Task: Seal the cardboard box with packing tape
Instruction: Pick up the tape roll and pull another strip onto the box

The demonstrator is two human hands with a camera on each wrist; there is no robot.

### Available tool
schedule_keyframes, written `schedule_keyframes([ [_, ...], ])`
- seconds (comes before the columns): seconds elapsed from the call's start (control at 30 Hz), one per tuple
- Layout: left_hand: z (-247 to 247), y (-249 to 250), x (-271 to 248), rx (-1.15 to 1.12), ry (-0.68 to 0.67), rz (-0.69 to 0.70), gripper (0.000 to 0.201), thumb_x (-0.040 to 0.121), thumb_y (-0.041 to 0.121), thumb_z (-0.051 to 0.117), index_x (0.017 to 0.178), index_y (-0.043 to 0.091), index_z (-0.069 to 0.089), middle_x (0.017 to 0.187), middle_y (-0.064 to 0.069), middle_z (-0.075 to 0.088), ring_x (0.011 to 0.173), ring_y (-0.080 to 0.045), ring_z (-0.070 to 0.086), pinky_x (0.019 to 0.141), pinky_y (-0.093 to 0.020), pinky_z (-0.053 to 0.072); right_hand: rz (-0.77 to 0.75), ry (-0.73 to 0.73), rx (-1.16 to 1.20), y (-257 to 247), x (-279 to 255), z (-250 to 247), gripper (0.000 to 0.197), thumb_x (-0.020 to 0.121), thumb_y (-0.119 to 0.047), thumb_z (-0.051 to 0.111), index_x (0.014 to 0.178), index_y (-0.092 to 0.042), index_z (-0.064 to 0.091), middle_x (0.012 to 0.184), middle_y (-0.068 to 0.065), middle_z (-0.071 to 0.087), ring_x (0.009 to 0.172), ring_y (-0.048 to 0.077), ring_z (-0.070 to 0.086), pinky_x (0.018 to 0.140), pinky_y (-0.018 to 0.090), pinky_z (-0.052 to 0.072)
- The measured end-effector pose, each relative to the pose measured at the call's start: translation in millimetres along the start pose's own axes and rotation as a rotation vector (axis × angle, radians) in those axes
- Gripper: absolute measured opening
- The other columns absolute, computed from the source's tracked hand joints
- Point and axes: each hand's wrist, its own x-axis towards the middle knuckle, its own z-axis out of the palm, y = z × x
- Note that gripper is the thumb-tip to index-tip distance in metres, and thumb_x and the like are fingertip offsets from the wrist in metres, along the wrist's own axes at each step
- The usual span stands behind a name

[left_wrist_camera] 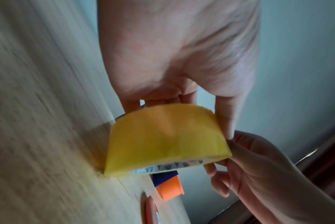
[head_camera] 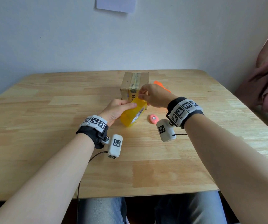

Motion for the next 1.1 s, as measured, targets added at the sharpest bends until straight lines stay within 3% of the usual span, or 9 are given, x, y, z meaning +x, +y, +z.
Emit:
schedule_keyframes([
  [0.1, 0, 1, 3, -0.002, 0.055, -0.012, 0.015, 0.088, 0.034, 0.077, 0.089, 0.020, 0.081, 0.086, -0.006, 0.080, 0.086, -0.023, 0.072, 0.080, -0.033, 0.053, 0.016, -0.006, 0.005, 0, -3, 2, 0.021, 0.106, -0.022, 0.052, 0.115, -0.009, 0.066, 0.072, -0.016, 0.049, 0.065, 0.002, 0.050, 0.060, 0.020, 0.044],
  [0.17, 2, 1, 5, -0.014, 0.082, -0.020, 0.015, 0.088, 0.034, 0.076, 0.090, 0.020, 0.080, 0.087, -0.006, 0.079, 0.087, -0.024, 0.072, 0.080, -0.033, 0.054, 0.023, -0.004, 0.022, 0, -5, 0, 0.021, 0.107, -0.022, 0.051, 0.116, -0.009, 0.065, 0.072, -0.016, 0.049, 0.064, -0.001, 0.050, 0.055, 0.015, 0.039],
  [0.27, 3, -1, 9, -0.038, 0.098, -0.033, 0.019, 0.086, 0.036, 0.078, 0.093, 0.019, 0.080, 0.096, -0.011, 0.079, 0.095, -0.031, 0.072, 0.088, -0.040, 0.056, 0.037, 0.008, 0.095, 3, -7, -3, 0.011, 0.106, -0.022, 0.054, 0.108, -0.016, 0.063, 0.070, -0.013, 0.055, 0.046, -0.003, 0.054, 0.041, 0.010, 0.040],
  [0.33, 2, -1, 10, -0.042, 0.092, -0.047, 0.022, 0.084, 0.037, 0.079, 0.095, 0.017, 0.080, 0.102, -0.014, 0.079, 0.101, -0.034, 0.072, 0.092, -0.045, 0.056, 0.048, 0.026, 0.172, 6, -8, -4, 0.008, 0.103, -0.023, 0.060, 0.103, -0.016, 0.065, 0.072, -0.008, 0.063, 0.041, -0.003, 0.059, 0.039, 0.016, 0.048],
  [0.5, 3, 1, 11, -0.068, 0.084, -0.057, 0.019, 0.088, 0.032, 0.077, 0.097, 0.015, 0.079, 0.103, -0.013, 0.078, 0.100, -0.031, 0.072, 0.091, -0.044, 0.056, 0.117, 0.072, 0.386, 12, -5, 0, 0.034, 0.088, -0.022, 0.080, 0.115, -0.013, 0.063, 0.095, 0.001, 0.074, 0.060, 0.013, 0.072, 0.048, 0.029, 0.059],
  [0.6, 1, -1, 10, -0.078, 0.083, -0.059, 0.020, 0.088, 0.033, 0.077, 0.098, 0.016, 0.079, 0.104, -0.012, 0.079, 0.102, -0.032, 0.073, 0.089, -0.041, 0.058, 0.160, 0.061, 0.400, 15, -5, 2, 0.043, 0.089, -0.027, 0.079, 0.127, -0.013, 0.064, 0.082, -0.002, 0.073, 0.053, 0.004, 0.067, 0.046, 0.024, 0.055],
  [0.7, 1, -2, 9, -0.086, 0.078, -0.054, 0.022, 0.089, 0.033, 0.076, 0.101, 0.015, 0.078, 0.105, -0.013, 0.079, 0.103, -0.032, 0.073, 0.087, -0.040, 0.059, 0.153, 0.065, 0.335, 16, -7, 4, 0.029, 0.092, -0.032, 0.075, 0.112, -0.012, 0.077, 0.063, -0.006, 0.065, 0.037, -0.006, 0.053, 0.041, 0.017, 0.046],
  [0.87, 0, -5, 8, -0.081, 0.078, -0.050, 0.022, 0.089, 0.034, 0.076, 0.100, 0.015, 0.079, 0.107, -0.015, 0.078, 0.105, -0.033, 0.072, 0.094, -0.045, 0.056, 0.125, 0.111, 0.270, 10, -5, 8, 0.023, 0.098, -0.026, 0.068, 0.109, -0.007, 0.075, 0.064, -0.004, 0.062, 0.030, -0.006, 0.047, 0.034, 0.012, 0.038],
  [1.1, 4, -3, 11, -0.084, 0.160, -0.046, 0.020, 0.089, 0.036, 0.075, 0.097, 0.018, 0.078, 0.102, -0.012, 0.079, 0.101, -0.032, 0.073, 0.093, -0.045, 0.058, 0.105, 0.130, 0.187, 6, -4, 14, 0.028, 0.103, -0.026, 0.059, 0.119, -0.004, 0.068, 0.068, -0.012, 0.055, 0.055, 0.002, 0.054, 0.039, 0.007, 0.035],
])
